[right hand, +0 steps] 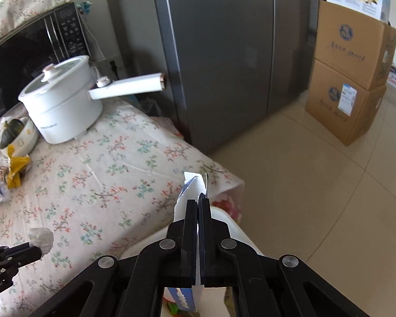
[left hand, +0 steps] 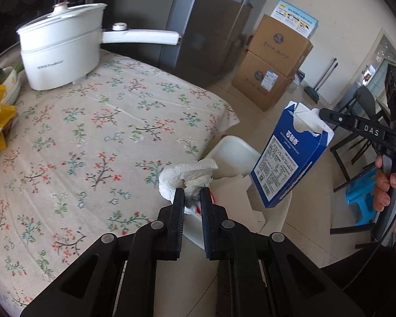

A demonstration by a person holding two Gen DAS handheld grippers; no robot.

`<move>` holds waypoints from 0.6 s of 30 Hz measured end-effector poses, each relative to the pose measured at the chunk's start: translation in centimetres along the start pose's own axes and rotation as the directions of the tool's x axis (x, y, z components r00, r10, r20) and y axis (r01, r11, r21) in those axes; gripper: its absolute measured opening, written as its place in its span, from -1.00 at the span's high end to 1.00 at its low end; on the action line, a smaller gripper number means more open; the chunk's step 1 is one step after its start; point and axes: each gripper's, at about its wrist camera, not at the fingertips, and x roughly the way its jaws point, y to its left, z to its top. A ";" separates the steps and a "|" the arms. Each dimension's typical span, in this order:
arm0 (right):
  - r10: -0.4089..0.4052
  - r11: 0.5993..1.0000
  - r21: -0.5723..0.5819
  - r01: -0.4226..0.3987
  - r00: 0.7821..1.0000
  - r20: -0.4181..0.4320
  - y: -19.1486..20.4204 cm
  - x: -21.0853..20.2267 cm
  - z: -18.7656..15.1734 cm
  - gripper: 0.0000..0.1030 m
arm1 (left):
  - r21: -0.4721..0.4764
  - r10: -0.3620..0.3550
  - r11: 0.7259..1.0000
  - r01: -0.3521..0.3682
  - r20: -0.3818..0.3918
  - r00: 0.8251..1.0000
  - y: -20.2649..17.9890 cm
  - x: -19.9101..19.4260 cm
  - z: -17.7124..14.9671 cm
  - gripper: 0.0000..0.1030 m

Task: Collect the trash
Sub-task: 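Carry the tissue and blue box over the white bin and release both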

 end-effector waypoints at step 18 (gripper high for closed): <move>0.000 0.986 0.164 0.025 0.989 -0.147 -7.0 1.2 -2.7 0.06 | 0.147 -0.057 0.987 0.068 -0.079 0.995 -5.9 8.5 0.4 0.23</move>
